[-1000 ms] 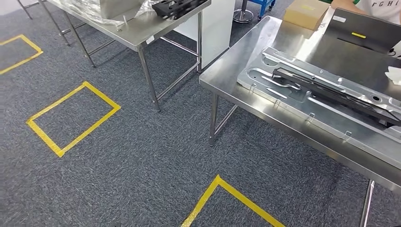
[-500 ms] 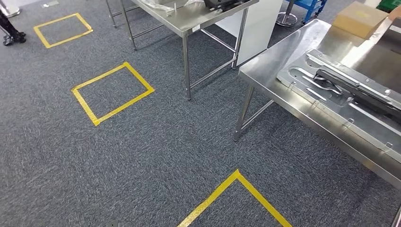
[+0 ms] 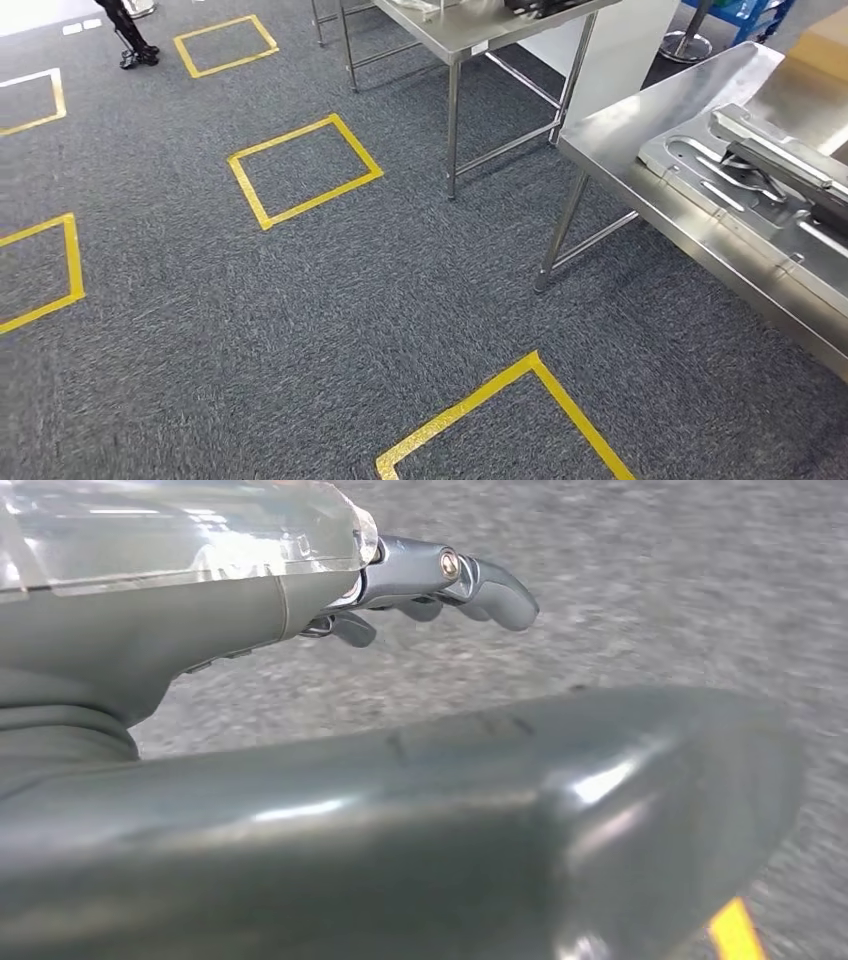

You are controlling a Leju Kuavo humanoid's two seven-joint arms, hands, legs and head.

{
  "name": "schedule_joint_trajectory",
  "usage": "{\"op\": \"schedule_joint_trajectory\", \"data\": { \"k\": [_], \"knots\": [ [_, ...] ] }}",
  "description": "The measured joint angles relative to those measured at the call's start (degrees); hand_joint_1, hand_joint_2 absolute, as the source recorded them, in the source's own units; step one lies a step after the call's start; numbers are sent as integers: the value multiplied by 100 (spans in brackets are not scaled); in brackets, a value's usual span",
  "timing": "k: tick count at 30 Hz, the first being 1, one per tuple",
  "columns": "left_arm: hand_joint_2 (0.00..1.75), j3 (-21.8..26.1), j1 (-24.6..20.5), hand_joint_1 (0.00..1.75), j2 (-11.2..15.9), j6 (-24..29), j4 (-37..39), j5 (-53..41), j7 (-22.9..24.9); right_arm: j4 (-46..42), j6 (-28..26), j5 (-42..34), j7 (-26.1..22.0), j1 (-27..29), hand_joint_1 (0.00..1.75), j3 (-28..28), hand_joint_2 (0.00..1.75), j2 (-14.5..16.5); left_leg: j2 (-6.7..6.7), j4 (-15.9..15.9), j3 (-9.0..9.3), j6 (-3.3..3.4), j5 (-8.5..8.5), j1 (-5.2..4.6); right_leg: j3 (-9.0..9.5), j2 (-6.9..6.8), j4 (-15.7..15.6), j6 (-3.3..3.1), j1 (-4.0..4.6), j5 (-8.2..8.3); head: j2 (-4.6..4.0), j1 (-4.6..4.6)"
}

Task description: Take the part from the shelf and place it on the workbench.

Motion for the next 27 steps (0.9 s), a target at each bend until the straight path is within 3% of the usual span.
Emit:
{"op": "schedule_joint_trajectory", "data": {
  "k": [1, 3, 4, 5, 7, 9, 11, 12, 13, 15, 17, 18, 19, 20, 22, 24, 26, 27],
  "knots": [
    [0, 0, -5, 0, -1, 23, 0, 2, 23, 9, 20, 118, 129, 3, 0, 154, 0, 39, 135, 325, -102, -15, -263, 0, -37, -81, 0, -29, 16, 33, 0, -1],
    [0, 1, -20, 0, -5, 69, 0, 5, 63, 30, 63, 328, 346, 11, 0, 446, 0, 93, 235, 1065, -302, -45, -673, 8, -112, -258, 5, -53, 48, 84, 1, -1],
    [0, 1, -22, 0, -8, 86, 0, 5, 79, 39, 88, 417, 432, 10, 0, 583, 0, 107, 250, 1287, -319, -53, -713, 11, -145, -345, 7, -55, 61, 105, 1, -1],
    [0, 2, -20, 0, -11, 100, 0, 6, 96, 44, 117, 491, 496, 7, 0, 701, 0, 112, 264, 1307, -236, -50, -645, 12, -173, -424, 10, -53, 72, 121, 2, -1],
    [0, 5, -13, 0, -14, 129, 0, 5, 143, 47, 205, 641, 620, -6, 0, 905, 0, 117, 366, 740, 244, -4, -393, 4, -201, -566, 15, -41, 93, 144, 1, -1],
    [0, 8, -31, 0, -16, 156, 0, 1, 211, 50, 352, 807, 773, -11, 0, 1093, 0, 122, 598, -33, 774, 84, -312, -49, -211, -690, 26, -4, 124, 155, 1, -1],
    [0, 9, -46, 0, -20, 169, 0, -4, 268, 56, 533, 936, 914, -24, 0, 1255, 0, 126, 699, -374, 943, 166, -370, -100, -218, -804, 36, 47, 146, 166, 2, 0],
    [0, 9, -44, 0, -22, 178, 0, -4, 281, 58, 617, 979, 963, -42, 0, 1322, 0, 126, 648, -419, 926, 203, -371, -97, -213, -859, 35, 76, 151, 171, 2, 0],
    [0, 10, -35, 0, -25, 187, 0, -5, 286, 58, 684, 1012, 997, -59, 0, 1375, 0, 121, 595, -460, 921, 239, -354, -83, -215, -834, 57, 107, 146, 149, 1, 1],
    [0, 14, -33, 0, -30, 213, 0, -3, 273, 58, 781, 1054, 1041, -61, 0, 1449, 0, 110, 489, -520, 906, 316, -286, -51, -341, -560, 342, 167, 123, -69, 2, 0],
    [0, 18, -50, 0, -36, 234, 0, -1, 239, 62, 836, 1088, 1080, -31, 0, 1505, 0, 103, 384, -530, 863, 366, -238, -50, -682, -238, 1056, 197, 95, -467, 2, 1],
    [0, 21, -57, 0, -38, 241, 0, 0, 225, 64, 853, 1104, 1096, -20, 0, 1529, 0, 100, 321, -523, 838, 374, -224, -56, -859, -180, 1428, 205, 90, -612, 2, 1],
    [0, 24, -58, 0, -40, 244, 0, 1, 217, 66, 862, 1115, 1109, -13, 0, 1547, 0, 97, 251, -513, 821, 375, -214, -60, -970, -158, 1657, 211, 88, -651, 2, 1],
    [0, 27, -56, 0, -40, 245, 0, 1, 204, 67, 867, 1123, 1119, -8, 0, 1561, 0, 92, 176, -496, 810, 372, -207, -63, -979, -147, 1671, 214, 87, -566, 2, 1],
    [0, 33, -52, 0, -45, 214, 0, 1, 126, 67, 868, 1131, 1155, 2, 0, 1581, 0, 84, 26, -449, 798, 357, -208, -63, -712, -55, 1087, 200, 72, -134, 2, 2],
    [0, 35, -57, 0, -68, 142, 0, -3, -11, 73, 849, 1132, 1202, 25, 0, 1587, 0, 80, -108, -376, 741, 319, -216, -74, -433, 246, 412, 164, 49, 152, 2, 1],
    [0, 35, -58, 0, -100, 75, 0, -5, -133, 80, 806, 1129, 1241, 33, 0, 1588, 0, 86, -234, -329, 654, 248, -198, -67, -376, 405, 190, 123, 51, 174, 2, 0],
    [0, 35, -51, 0, -115, 56, 0, -5, -183, 80, 791, 1129, 1253, 24, 0, 1589, 0, 96, -303, -325, 616, 208, -178, -60, -381, 348, 168, 97, 50, 183, 2, -1]
  ]
}}
